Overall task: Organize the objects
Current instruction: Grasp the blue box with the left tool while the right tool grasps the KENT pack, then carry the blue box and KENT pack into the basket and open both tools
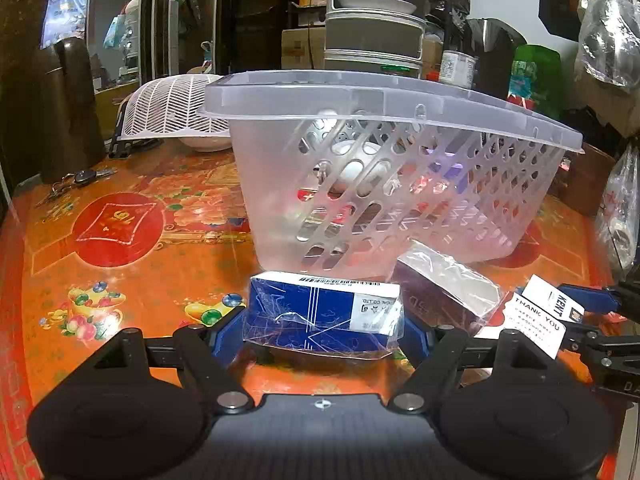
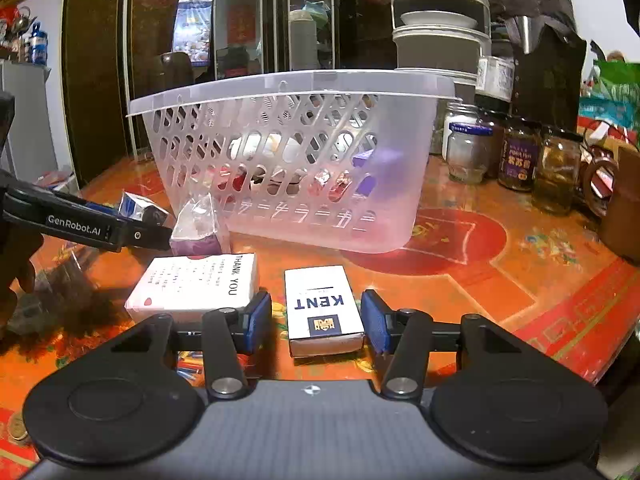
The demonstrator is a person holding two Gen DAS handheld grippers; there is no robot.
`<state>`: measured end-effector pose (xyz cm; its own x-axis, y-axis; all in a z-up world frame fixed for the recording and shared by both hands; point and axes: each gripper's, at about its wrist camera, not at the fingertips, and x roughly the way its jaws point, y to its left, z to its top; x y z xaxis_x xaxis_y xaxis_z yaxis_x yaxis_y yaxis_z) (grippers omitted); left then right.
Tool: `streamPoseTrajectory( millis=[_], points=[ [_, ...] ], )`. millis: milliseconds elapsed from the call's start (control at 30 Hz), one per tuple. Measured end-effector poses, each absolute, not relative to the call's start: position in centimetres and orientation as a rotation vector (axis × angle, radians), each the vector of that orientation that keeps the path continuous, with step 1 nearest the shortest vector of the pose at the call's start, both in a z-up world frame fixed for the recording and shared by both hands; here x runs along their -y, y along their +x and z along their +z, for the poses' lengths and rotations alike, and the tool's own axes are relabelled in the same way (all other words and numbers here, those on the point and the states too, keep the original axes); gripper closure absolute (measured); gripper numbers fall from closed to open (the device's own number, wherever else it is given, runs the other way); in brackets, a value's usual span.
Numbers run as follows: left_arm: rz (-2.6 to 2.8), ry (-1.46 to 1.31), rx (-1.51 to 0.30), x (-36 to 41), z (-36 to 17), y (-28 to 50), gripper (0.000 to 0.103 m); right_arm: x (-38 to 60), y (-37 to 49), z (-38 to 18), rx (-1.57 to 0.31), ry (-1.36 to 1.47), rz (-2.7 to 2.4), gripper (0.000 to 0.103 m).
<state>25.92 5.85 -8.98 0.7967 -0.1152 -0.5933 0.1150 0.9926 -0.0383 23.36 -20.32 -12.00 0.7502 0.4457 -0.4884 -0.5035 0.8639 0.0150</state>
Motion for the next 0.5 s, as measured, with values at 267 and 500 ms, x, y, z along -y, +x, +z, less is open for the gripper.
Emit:
streamPoseTrajectory(
  millis=[267,500],
  points=[
    [-0.129,0.005,-0.63,-5.6,-8.9,25.7,0.023,20.7,23.4,-11.8,-0.504,-0.112,0.523,0.063],
    [-0.131,-0.006,-0.593,-5.8,-8.4,25.2,0.023,22.3,22.1,-11.2,-0.491,-0.051,0.504,0.063]
  ],
)
